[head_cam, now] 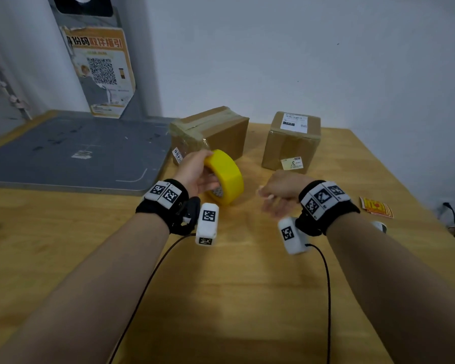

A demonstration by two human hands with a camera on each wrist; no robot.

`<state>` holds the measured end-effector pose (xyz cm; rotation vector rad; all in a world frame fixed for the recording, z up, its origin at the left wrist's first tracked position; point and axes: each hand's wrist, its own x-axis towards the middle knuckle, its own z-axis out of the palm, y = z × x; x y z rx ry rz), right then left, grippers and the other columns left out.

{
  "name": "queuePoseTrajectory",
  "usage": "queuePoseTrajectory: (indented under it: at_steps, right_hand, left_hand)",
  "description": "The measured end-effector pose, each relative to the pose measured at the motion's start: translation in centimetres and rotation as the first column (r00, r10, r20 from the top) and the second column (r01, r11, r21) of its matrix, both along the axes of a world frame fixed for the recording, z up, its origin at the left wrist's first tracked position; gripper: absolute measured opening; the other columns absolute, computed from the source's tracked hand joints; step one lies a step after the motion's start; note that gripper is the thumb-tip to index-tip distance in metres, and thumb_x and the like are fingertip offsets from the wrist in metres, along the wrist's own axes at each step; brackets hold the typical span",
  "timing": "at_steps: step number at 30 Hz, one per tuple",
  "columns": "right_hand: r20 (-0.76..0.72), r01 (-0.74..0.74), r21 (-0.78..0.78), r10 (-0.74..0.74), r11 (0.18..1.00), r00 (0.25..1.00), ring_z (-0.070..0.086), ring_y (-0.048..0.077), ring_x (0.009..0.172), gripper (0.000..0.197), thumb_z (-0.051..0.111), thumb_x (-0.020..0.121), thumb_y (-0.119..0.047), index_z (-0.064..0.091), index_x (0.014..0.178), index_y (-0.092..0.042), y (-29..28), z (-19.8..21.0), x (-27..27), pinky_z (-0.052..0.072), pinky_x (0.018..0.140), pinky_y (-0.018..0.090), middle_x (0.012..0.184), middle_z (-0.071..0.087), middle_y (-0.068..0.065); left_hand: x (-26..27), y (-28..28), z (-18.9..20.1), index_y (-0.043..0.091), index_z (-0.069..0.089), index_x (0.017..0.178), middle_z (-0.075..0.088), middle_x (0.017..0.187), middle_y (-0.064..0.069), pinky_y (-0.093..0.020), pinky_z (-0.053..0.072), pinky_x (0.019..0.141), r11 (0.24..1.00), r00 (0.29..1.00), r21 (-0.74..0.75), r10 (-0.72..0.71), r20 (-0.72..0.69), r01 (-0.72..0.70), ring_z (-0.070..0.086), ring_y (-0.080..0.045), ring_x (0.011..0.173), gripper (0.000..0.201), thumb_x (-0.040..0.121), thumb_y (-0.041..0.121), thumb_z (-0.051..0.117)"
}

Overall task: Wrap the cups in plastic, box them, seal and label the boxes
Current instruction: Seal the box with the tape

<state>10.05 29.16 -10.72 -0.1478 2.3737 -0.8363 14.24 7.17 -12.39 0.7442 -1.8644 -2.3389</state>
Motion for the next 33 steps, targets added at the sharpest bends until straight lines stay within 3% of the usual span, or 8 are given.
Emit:
queuePoseTrajectory:
  at_steps: [6, 10, 14, 17, 20, 25, 30, 33]
  right_hand:
    - [-0.202, 0.092, -0.412, -0.19, 0.907, 0.961, 0.048, 0.014, 0.045, 0.039, 0.056, 0.107, -0.024, 0.044, 0.136, 0.0, -1.4, 2.0, -1.1, 0.038, 0.039, 0.023, 0.085, 0.073, 0.017]
    - [-0.09, 0.106, -0.603, -0.199, 0.79, 0.976, 0.038, 0.011, 0.048, 0.023, 0.047, 0.109, -0.013, 0.057, 0.128, -0.003, -3.2, 3.6, -0.6, 0.028, 0.039, 0.02, 0.08, 0.053, 0.009]
    - [0.084, 0.192, -0.748, -0.196, 0.635, 0.977, 0.034, 0.011, 0.045, 0.025, 0.038, 0.11, -0.025, 0.055, 0.099, -0.01, -5.3, 4.7, -0.6, 0.025, 0.04, 0.02, 0.074, 0.046, 0.004]
    - [0.063, 0.173, -0.78, -0.199, 0.601, 0.978, 0.038, 0.01, 0.047, 0.031, 0.037, 0.11, -0.018, 0.06, 0.122, -0.001, -6.7, 5.1, -1.2, 0.032, 0.042, 0.022, 0.079, 0.046, 0.004]
    - [-0.048, 0.077, -0.752, -0.17, 0.654, 0.984, 0.048, 0.013, 0.063, 0.035, 0.042, 0.109, -0.004, 0.051, 0.141, 0.005, -8.1, 5.5, -1.6, 0.05, 0.053, 0.025, 0.098, 0.049, 0.012]
    - [-0.252, -0.169, -0.608, 0.014, 0.775, 0.968, 0.066, 0.017, 0.073, 0.031, 0.051, 0.105, -0.001, 0.057, 0.135, 0.007, -10.4, 6.5, -2.7, 0.061, 0.068, 0.023, 0.097, 0.061, 0.019]
    - [-0.582, -0.465, -0.122, 0.317, 0.877, 0.749, 0.065, 0.0, 0.051, 0.018, 0.057, 0.104, -0.011, 0.065, 0.12, -0.009, -12.5, 7.7, -3.4, 0.05, 0.054, 0.014, 0.079, 0.067, 0.001]
    - [-0.657, -0.476, 0.079, 0.405, 0.876, 0.636, 0.063, 0.001, 0.052, 0.012, 0.066, 0.099, -0.026, 0.068, 0.106, -0.017, -13.6, 7.6, -4.4, 0.049, 0.059, 0.022, 0.075, 0.067, -0.001]
  left_hand:
    - [1.3, 0.5, -0.2, 0.019, 0.062, 0.112, 0.062, 0.066, -0.005, -0.023, 0.051, 0.042, 0.996, 0.996, -0.005, -0.087, 0.032, 0.087, 0.061, -0.014, 0.046, 0.028, 0.095, 0.041, 0.065]
    - [2.2, 0.3, -0.2, 0.016, 0.059, 0.099, 0.055, 0.065, -0.004, -0.02, 0.046, 0.04, 0.987, 0.986, 0.011, -0.163, 0.037, 0.163, 0.055, -0.013, 0.044, 0.024, 0.095, 0.039, 0.062]
    - [2.8, -1.1, -0.3, 0.016, 0.06, 0.107, 0.055, 0.075, -0.005, -0.021, 0.043, 0.042, 0.987, 0.986, -0.01, -0.162, 0.035, 0.163, 0.053, -0.014, 0.049, 0.026, 0.095, 0.039, 0.062]
    - [2.7, -2.6, 0.1, 0.018, 0.06, 0.114, 0.057, 0.08, -0.004, -0.019, 0.045, 0.042, 0.992, 0.993, -0.056, -0.112, 0.03, 0.114, 0.055, -0.013, 0.053, 0.031, 0.094, 0.042, 0.064]
    - [2.0, -3.6, 0.5, 0.019, 0.061, 0.117, 0.059, 0.082, -0.002, -0.019, 0.044, 0.041, 0.996, 0.999, -0.073, -0.047, 0.011, 0.048, 0.057, -0.014, 0.056, 0.036, 0.092, 0.044, 0.068]
    - [1.1, -3.7, -0.6, 0.02, 0.064, 0.117, 0.059, 0.09, -0.004, -0.018, 0.04, 0.04, 1.0, 0.999, -0.013, 0.005, -0.04, -0.006, 0.056, -0.015, 0.063, 0.034, 0.092, 0.042, 0.07]
    - [0.2, -3.6, -1.6, 0.025, 0.067, 0.116, 0.063, 0.099, -0.005, -0.022, 0.045, 0.048, 0.993, 0.987, 0.074, 0.098, -0.128, -0.089, 0.06, -0.02, 0.077, 0.032, 0.09, 0.043, 0.073]
    - [-0.2, -3.5, -2.2, 0.027, 0.07, 0.104, 0.063, 0.096, -0.007, -0.023, 0.044, 0.049, 0.989, 0.978, 0.101, 0.121, -0.169, -0.105, 0.06, -0.021, 0.076, 0.023, 0.088, 0.042, 0.075]
